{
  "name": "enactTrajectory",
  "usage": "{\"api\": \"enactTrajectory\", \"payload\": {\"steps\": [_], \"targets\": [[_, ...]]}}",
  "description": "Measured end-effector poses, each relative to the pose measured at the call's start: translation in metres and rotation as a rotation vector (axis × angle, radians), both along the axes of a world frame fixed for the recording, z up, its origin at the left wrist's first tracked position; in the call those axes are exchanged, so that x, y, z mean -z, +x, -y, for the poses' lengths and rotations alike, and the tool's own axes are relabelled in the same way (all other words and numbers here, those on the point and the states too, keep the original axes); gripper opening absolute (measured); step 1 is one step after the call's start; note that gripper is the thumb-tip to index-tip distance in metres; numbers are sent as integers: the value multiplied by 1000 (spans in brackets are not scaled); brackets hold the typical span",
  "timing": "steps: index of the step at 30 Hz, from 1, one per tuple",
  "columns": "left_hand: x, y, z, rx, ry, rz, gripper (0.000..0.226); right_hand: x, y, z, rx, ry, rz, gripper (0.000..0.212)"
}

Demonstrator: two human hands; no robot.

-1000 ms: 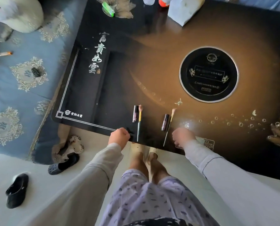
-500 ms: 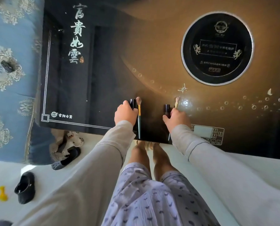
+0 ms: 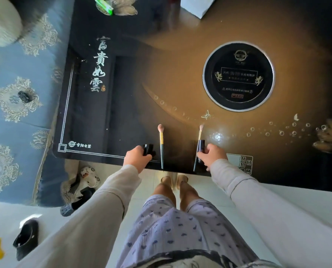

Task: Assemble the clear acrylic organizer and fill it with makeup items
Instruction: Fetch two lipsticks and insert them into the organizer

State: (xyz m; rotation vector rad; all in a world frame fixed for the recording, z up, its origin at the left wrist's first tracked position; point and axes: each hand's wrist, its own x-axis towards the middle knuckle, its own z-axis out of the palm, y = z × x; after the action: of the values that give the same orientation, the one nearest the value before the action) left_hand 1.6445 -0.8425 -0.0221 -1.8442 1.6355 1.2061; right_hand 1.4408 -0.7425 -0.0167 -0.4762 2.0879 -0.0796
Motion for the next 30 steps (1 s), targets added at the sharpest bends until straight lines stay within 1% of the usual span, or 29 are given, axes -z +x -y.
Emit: {"api": "enactTrajectory", "payload": {"steps": [1, 4, 6, 7, 10, 12, 13, 14, 16, 17, 19, 21, 22, 24, 25, 28, 30], "targets": [[-7, 6, -7, -11, 5, -8, 21, -5, -1, -8, 21, -4, 16, 28], [-29, 21, -30, -38, 13, -8, 25, -15, -5, -37, 16, 37, 47, 16], [-36, 31, -50, -76, 27, -12, 30, -19, -7, -59, -2, 82, 64, 33], [-39, 36, -59, -97, 42, -13, 27, -21, -8, -70, -16, 99, 66, 40], [-45, 47, -79, -95, 69, 18, 4, -23, -14, -93, -29, 128, 51, 58], [-49, 50, -84, -72, 72, 45, 8, -25, -18, -101, 21, 120, 46, 62], [-50, 51, -85, -79, 66, 43, 12, -27, -20, -102, 46, 111, 38, 59], [-51, 50, -84, -89, 61, 33, 16, -28, -22, -104, 59, 95, 32, 52], [-51, 49, -81, -100, 34, 19, 21, -30, -24, -105, 77, 55, 26, 24], [-50, 48, -79, -95, 23, 15, 19, -32, -25, -105, 93, 44, 19, 15], [-50, 44, -73, -57, 12, 8, 12, -34, -24, -109, 145, 22, 15, 14], [-49, 39, -67, 30, 0, 23, 14, -37, -22, -117, 219, -1, 5, 20], [-49, 37, -63, 75, -8, 34, 15, -38, -20, -123, 256, -14, 4, 18], [-49, 31, -55, 154, -16, 34, 10, -42, -12, -137, 308, -5, 12, 7], [-49, 29, -51, 202, -19, 37, 10, -43, -7, -146, 339, 3, 19, 8], [-48, 24, -40, 377, -42, 46, 28, -46, 15, -173, 503, -9, 30, 12], [-48, 20, -31, 483, -64, 50, 32, -47, 34, -191, 649, -24, 25, 11]]}}
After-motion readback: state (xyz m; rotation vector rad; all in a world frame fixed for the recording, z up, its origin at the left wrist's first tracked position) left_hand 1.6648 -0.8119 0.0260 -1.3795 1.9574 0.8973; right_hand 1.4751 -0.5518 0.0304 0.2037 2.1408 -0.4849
